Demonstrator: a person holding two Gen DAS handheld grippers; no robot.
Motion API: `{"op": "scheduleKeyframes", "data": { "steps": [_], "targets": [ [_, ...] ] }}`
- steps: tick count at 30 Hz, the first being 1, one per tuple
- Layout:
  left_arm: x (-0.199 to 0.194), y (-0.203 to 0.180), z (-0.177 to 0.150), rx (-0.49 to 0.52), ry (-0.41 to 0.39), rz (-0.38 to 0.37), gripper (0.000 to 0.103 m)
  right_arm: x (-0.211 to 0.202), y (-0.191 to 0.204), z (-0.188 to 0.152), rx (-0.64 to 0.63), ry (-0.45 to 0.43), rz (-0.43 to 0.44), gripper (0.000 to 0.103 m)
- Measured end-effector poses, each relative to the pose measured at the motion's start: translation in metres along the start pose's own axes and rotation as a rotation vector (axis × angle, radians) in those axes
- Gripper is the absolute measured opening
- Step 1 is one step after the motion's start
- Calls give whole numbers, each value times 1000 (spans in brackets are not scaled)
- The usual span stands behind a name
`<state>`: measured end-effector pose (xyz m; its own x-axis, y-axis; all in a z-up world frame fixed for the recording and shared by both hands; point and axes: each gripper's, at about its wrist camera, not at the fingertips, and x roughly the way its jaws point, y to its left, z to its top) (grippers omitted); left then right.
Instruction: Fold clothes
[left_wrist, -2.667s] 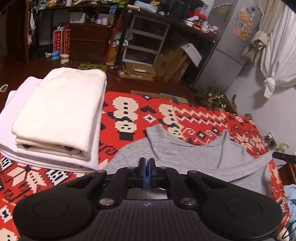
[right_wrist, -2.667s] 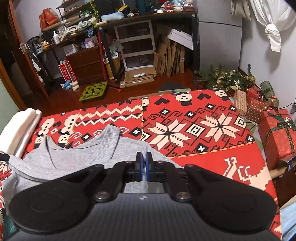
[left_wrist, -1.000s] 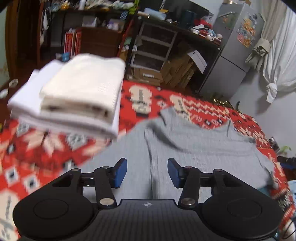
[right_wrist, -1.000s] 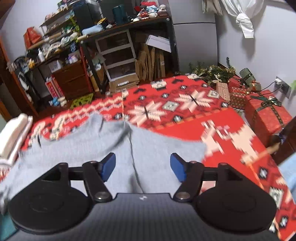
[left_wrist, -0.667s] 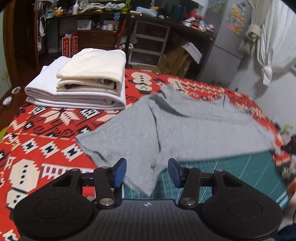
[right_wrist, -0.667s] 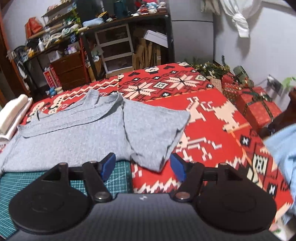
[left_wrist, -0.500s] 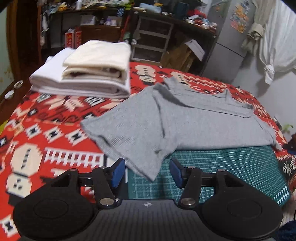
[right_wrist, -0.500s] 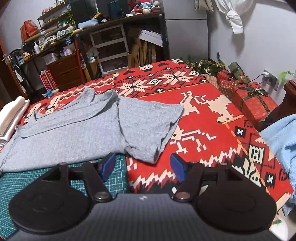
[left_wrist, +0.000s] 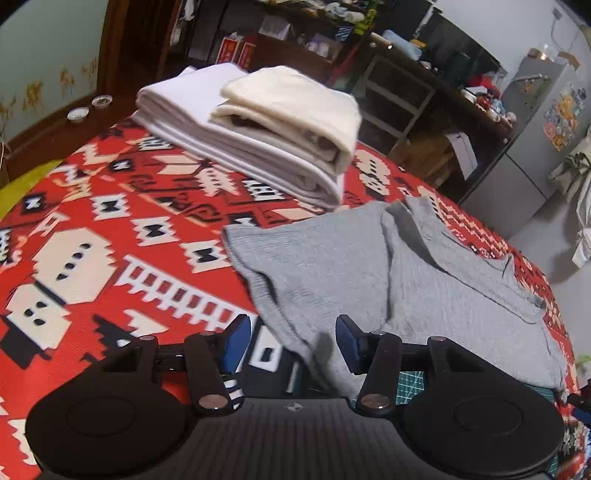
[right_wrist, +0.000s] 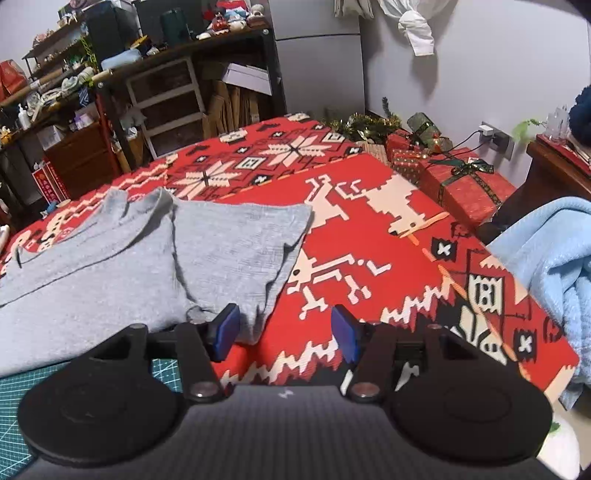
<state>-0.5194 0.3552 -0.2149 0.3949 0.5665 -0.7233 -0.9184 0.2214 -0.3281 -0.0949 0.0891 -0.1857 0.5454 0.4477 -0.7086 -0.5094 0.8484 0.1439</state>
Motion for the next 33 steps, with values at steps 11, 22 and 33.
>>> {"op": "scheduleKeyframes", "data": {
  "steps": [11, 22, 33],
  "targets": [
    [11, -23, -6, 202, -19, 53, 6, 15, 24, 3, -102, 26, 38, 4],
    [-55, 0, 2, 153, -43, -22, 4, -51, -3, 7, -51, -39, 89, 2],
    [-93, 30, -49, 141, 119, -10, 4, -111, -37, -57, -65, 117, 81, 2]
  ]
}}
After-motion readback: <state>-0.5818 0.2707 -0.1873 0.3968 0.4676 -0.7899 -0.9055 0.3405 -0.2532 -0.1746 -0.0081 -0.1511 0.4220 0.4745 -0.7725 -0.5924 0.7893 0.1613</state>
